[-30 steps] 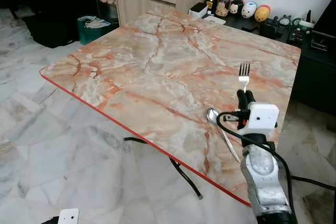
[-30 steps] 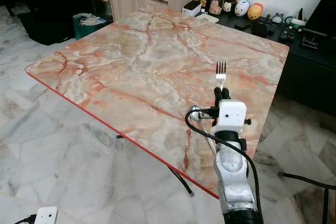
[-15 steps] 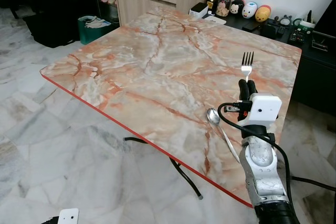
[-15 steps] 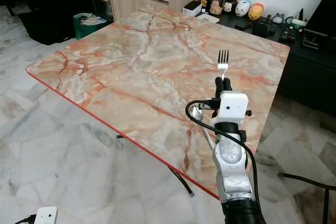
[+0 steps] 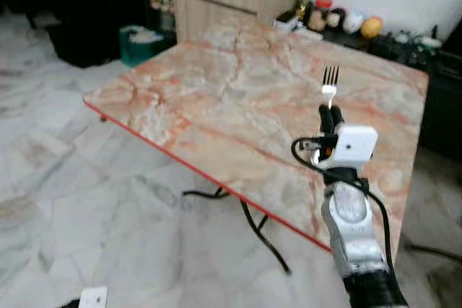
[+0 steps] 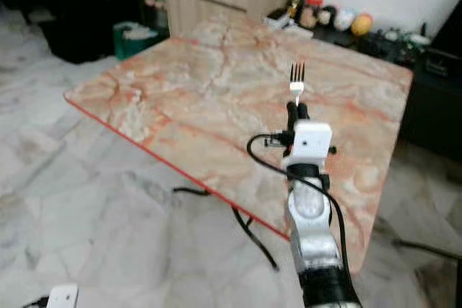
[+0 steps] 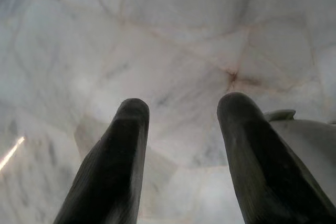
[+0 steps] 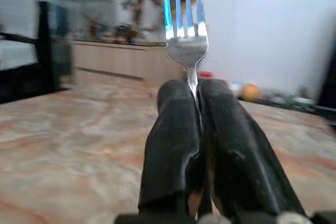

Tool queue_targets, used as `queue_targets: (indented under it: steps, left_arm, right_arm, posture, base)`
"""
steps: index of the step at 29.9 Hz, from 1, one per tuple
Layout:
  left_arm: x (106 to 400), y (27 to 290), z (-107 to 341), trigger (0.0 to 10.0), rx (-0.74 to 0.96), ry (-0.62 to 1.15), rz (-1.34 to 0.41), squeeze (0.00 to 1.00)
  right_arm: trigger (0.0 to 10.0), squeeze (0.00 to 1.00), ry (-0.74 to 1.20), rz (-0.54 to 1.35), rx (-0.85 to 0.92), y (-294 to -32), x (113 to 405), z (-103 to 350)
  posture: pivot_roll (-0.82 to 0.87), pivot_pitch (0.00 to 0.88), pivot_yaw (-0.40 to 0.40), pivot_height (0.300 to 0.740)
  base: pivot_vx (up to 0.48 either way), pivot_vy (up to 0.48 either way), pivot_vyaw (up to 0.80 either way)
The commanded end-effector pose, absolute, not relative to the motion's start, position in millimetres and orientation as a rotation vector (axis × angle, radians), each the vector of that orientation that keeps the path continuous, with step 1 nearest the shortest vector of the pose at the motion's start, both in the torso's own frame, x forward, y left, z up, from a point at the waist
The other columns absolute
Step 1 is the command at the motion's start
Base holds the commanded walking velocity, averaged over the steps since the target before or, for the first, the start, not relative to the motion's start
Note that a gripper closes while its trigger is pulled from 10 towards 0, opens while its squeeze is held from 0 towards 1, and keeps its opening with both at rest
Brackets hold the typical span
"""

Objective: Setting the table

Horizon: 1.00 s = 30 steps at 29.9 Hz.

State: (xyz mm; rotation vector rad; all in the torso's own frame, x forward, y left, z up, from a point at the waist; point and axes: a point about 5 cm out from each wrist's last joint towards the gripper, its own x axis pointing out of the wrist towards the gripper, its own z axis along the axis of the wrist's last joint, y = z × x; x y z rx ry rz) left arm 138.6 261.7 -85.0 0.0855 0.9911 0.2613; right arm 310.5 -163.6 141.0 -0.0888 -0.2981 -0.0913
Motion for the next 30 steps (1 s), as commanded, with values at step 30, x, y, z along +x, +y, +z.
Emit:
queue_targets:
  steps: [30]
  left_arm:
    - [139.5, 259.9, -84.9, 10.0, 0.102, 0.986, 0.217, 0.0]
  right_arm:
    - [10.0, 0.0, -0.303, -0.082, -0.068, -159.6, 317.7, 141.8]
  posture:
    - [0.0, 0.0, -0.051, 0.74]
  base:
    - [0.0, 0.0, -0.74]
